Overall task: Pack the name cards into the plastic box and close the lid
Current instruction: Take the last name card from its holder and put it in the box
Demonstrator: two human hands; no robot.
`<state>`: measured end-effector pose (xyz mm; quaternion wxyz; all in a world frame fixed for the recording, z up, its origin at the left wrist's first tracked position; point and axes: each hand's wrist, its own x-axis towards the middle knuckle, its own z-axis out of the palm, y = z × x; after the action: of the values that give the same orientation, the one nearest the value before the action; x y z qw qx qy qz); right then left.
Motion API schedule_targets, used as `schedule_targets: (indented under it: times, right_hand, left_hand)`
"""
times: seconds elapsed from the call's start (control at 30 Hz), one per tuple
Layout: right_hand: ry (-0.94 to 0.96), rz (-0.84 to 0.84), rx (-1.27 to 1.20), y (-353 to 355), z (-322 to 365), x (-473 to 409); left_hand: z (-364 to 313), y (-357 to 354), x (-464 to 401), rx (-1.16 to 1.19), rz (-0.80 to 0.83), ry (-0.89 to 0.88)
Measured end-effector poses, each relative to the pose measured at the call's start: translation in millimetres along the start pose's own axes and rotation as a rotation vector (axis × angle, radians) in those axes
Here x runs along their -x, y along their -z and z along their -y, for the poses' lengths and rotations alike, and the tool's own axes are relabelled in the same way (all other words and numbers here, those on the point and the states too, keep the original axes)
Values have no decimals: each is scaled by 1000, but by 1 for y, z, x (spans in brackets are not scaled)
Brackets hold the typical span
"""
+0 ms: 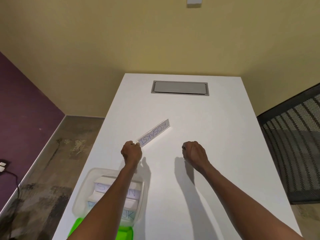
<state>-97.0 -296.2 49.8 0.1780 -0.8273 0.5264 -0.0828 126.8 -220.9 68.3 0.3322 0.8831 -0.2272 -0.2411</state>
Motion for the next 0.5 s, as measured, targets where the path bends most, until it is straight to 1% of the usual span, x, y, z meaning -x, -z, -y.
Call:
schedule_targets:
  times: [0.07, 0.13, 0.2, 0.37, 0.5]
  right_hand:
    - [-35, 14, -93, -12, -6, -19]
    - [-125, 62, -209, -27, -15, -39]
    - [-179, 116, -297, -39, -23, -61]
    - [-205, 218, -331, -56, -29, -109]
    - [-174, 239, -294, -63, -30, -137]
  left_hand:
    - [1, -11, -10, 4, 26, 29]
    - [4, -20, -18, -4, -19, 84]
    - [9, -30, -24, -11, -14, 111]
    - [14, -47, -40, -37, 35, 161]
    - [19, -60, -46, -24, 36, 202]
